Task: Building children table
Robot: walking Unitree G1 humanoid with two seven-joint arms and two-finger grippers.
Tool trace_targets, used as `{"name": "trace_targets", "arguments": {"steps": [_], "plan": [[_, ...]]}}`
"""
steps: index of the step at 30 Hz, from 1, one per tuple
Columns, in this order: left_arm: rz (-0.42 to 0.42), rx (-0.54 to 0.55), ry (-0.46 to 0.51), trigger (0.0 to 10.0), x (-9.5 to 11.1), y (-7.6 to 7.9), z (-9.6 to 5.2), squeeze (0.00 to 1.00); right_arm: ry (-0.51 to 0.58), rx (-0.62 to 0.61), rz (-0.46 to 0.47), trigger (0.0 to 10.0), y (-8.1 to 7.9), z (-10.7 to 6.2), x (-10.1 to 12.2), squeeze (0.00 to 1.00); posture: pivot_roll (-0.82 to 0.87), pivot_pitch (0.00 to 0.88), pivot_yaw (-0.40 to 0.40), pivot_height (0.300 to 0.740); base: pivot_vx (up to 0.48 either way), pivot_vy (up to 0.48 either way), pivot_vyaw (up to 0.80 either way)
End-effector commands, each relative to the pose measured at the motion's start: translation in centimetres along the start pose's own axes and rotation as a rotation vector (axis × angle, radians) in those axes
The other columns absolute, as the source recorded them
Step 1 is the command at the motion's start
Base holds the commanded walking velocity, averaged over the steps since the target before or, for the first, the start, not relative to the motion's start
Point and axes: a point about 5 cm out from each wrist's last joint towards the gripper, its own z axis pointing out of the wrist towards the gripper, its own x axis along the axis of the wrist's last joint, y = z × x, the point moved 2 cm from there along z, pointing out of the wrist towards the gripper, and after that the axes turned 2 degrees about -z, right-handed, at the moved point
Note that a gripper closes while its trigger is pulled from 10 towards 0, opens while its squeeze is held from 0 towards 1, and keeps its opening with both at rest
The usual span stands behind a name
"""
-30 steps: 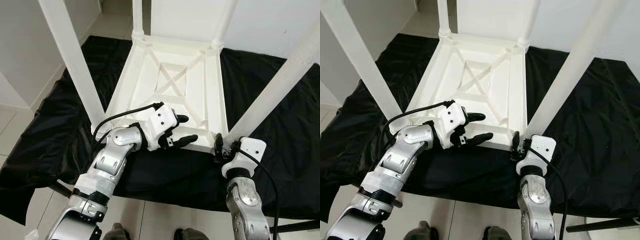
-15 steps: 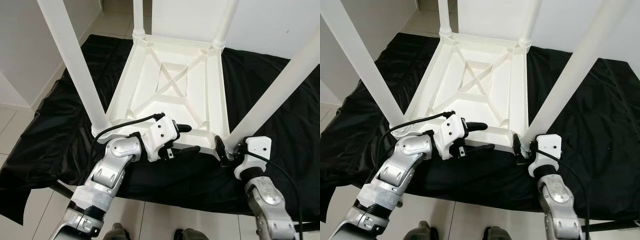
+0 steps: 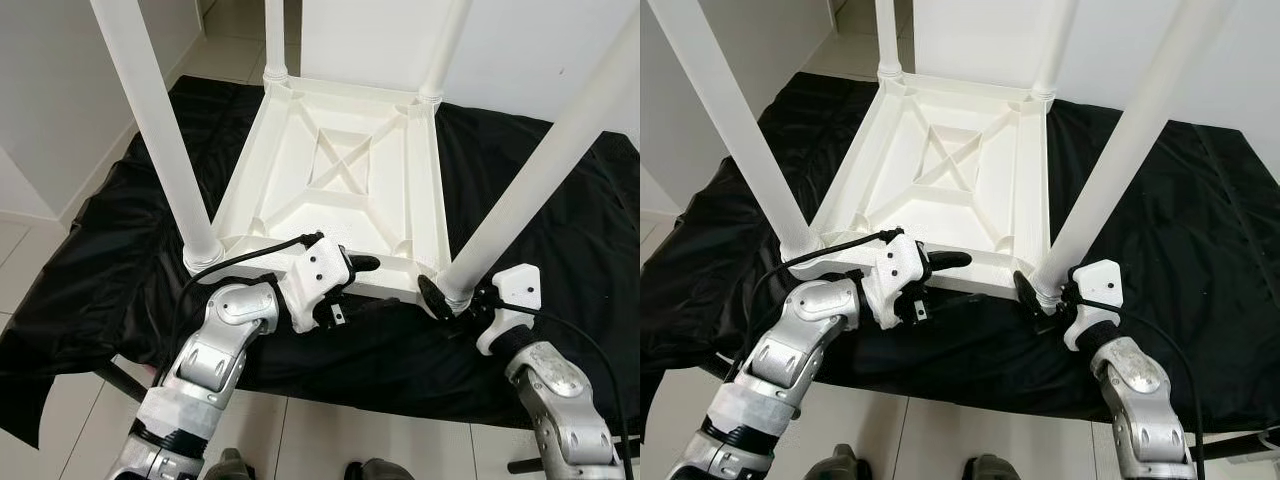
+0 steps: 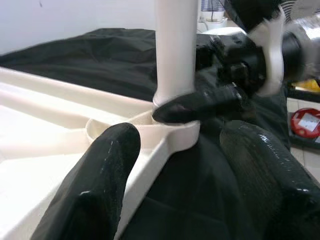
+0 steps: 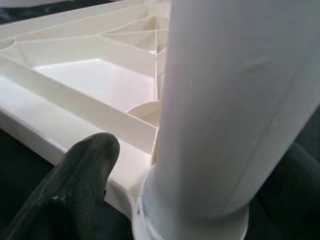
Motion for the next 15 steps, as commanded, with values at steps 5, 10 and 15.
{"name": "trace_targets", "arguments": {"steps": [5, 10, 15], "plan": [[-0.019, 0.091, -0.002, 10.0, 0.0, 0.0, 0.1, 0.00, 0.007, 0.066, -0.027, 9.6, 1.2, 0.9, 0.3, 0.00, 0.07, 0.049, -0.074, 0.740, 0.000, 0.000, 0.00], [-0.009, 0.099, -0.002, 10.0, 0.0, 0.0, 0.1, 0.00, -0.006, 0.098, -0.047, 0.0, 1.4, 1.3, 0.1, 0.00, 0.08, 0.060, -0.085, 0.740, 0.000, 0.000, 0.00], [-0.022, 0.089, -0.015, 10.0, -0.1, 0.1, 0.0, 0.00, -0.015, 0.101, -0.037, 0.0, 1.3, 1.3, -0.2, 0.00, 0.08, 0.067, -0.087, 0.740, 0.000, 0.000, 0.00]]}}
